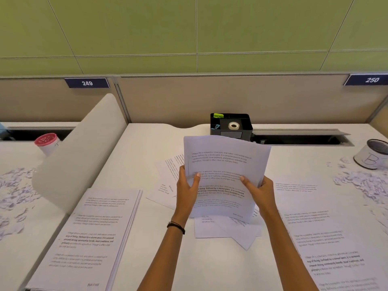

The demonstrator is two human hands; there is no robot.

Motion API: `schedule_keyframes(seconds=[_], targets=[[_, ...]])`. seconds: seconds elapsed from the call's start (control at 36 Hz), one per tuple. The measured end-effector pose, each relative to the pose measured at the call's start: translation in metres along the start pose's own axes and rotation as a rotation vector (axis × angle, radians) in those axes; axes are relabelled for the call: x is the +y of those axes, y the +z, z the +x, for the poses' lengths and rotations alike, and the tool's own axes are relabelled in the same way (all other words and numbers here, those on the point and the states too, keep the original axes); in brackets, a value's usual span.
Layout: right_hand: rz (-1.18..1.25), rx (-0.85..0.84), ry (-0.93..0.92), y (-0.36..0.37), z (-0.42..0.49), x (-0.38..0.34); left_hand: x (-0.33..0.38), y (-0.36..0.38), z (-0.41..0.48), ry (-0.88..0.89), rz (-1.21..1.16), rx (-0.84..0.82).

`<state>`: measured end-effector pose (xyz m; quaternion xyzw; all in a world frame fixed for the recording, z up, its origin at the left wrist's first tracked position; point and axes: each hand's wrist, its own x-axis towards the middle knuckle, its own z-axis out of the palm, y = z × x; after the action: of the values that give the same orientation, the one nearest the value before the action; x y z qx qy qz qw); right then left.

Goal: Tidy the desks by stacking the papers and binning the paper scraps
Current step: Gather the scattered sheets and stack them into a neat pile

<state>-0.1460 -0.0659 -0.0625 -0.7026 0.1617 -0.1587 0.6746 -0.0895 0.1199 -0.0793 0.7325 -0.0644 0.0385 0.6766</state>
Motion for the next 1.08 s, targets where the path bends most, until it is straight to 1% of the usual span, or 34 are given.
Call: schedule_keyframes(seconds=[0.11, 0.19, 0.42, 0.47, 0.58, 0.75, 0.89, 0.97, 1.08], targets=[[0.004, -0.002, 0.011, 0.002, -0.002, 0.006, -0.016, -0.003, -0.007, -0.033, 0.006, -0.020], [0.003, -0.005, -0.003, 0.005, -0.003, 0.004, -0.024, -0.006, -0.011, -0.042, 0.006, -0.005], [0.032, -0.033, -0.024, 0.033, -0.001, -0.010, -0.018, -0.038, 0.004, 0.021, 0.039, 0.061], [0.045, -0.041, 0.005, 0.045, 0.000, -0.012, -0.015, -0.051, 0.009, 0.037, 0.060, 0.084], [0.117, -0.058, 0.138, 0.071, -0.001, -0.009, -0.017, -0.083, 0.016, 0.036, 0.136, 0.123], [0.244, -0.143, 0.301, 0.116, -0.012, 0.007, -0.028, -0.137, 0.016, -0.035, 0.240, 0.195], [0.247, -0.232, 0.410, 0.155, -0.025, 0.030, -0.053, -0.189, 0.006, -0.229, 0.295, 0.175], [0.210, -0.301, 0.474, 0.177, -0.033, 0.044, -0.064, -0.216, -0.002, -0.324, 0.320, 0.241], [0.120, -0.388, 0.551, 0.207, -0.041, 0.061, -0.074, -0.250, -0.011, -0.362, 0.358, 0.301]])
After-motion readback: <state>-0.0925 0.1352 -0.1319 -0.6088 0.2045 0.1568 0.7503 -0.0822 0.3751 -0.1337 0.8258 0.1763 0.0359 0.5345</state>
